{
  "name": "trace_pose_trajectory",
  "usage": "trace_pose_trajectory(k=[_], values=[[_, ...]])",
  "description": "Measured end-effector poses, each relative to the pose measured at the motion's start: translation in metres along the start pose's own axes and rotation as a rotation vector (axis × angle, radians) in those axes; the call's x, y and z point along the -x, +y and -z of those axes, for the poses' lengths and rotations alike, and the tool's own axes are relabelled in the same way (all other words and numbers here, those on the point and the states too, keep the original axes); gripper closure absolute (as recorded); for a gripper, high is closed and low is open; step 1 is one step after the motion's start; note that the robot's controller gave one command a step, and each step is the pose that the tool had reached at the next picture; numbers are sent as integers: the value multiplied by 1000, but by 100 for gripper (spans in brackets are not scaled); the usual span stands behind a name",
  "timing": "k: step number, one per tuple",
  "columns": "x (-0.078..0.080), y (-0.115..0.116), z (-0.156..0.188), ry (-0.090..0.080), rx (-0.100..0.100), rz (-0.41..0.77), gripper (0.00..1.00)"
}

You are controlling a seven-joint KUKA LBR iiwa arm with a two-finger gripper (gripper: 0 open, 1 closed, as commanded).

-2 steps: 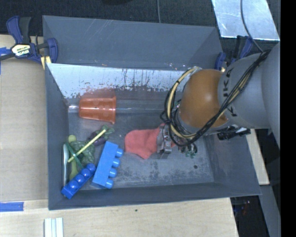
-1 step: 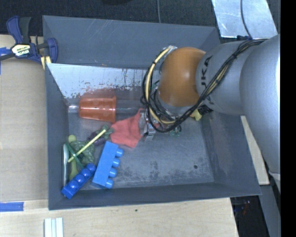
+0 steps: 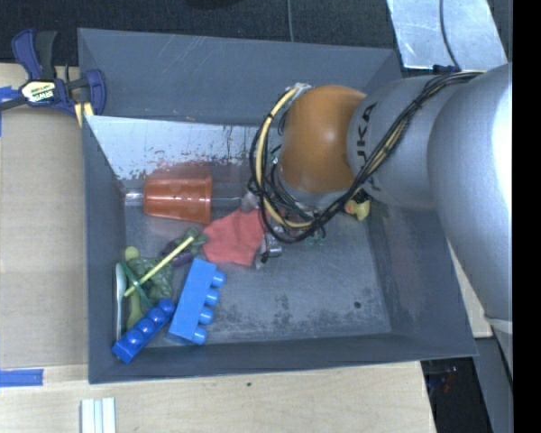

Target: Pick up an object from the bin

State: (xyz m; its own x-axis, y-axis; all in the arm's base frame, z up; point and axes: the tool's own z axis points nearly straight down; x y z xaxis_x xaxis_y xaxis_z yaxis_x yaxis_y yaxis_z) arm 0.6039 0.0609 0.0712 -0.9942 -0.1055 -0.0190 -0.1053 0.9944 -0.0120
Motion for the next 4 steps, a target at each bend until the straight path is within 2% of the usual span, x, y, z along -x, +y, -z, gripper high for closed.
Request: trace_pose_trajectory(k=[1, 2, 3, 4], values=[[1, 0, 1, -3, 0, 1, 100], [1, 0, 1, -3, 0, 1, 100], [-41, 5, 59, 7, -1, 99, 100], [-70, 38, 131, -1, 0, 178, 100]])
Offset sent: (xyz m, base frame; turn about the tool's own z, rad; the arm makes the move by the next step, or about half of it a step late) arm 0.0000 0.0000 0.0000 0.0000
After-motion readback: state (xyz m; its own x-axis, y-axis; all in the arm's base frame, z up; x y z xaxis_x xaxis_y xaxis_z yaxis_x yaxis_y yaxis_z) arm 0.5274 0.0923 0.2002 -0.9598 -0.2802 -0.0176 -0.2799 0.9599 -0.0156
